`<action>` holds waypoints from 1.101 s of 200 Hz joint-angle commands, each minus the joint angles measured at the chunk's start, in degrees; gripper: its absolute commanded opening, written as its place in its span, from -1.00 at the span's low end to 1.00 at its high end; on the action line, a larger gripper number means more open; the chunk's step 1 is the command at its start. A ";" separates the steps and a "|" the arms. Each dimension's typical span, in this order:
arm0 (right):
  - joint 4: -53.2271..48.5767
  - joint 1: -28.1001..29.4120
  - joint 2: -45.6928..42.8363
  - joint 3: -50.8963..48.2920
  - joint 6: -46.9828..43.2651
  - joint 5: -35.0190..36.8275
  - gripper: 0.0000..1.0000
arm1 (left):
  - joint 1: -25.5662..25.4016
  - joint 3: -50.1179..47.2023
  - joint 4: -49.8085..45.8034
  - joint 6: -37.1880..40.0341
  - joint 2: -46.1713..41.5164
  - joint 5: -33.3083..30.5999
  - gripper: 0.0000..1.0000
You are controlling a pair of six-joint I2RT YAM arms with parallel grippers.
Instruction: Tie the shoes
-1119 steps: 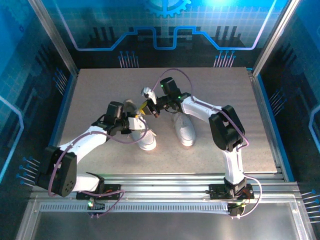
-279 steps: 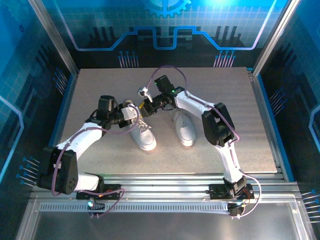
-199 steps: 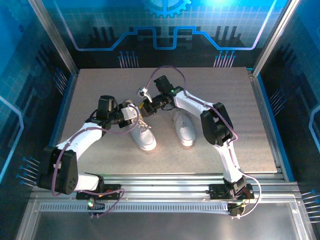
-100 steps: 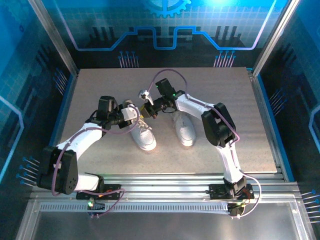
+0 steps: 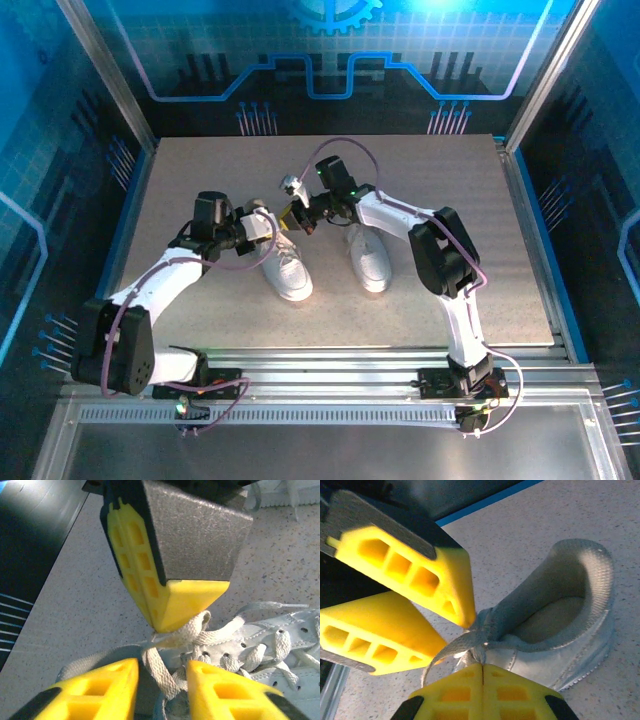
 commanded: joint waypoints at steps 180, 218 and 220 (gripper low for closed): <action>-7.22 3.47 -2.94 2.21 -9.19 12.70 -1.00 | 10.12 -6.45 -1.46 -0.63 2.22 1.01 0.09; -5.47 3.67 -3.83 0.98 -9.07 14.02 -1.00 | 10.04 -4.77 -1.20 -0.43 7.17 1.83 0.12; -5.34 3.69 -3.88 0.86 -9.02 14.10 -1.00 | 10.03 -4.66 -1.15 -0.47 7.38 1.85 0.12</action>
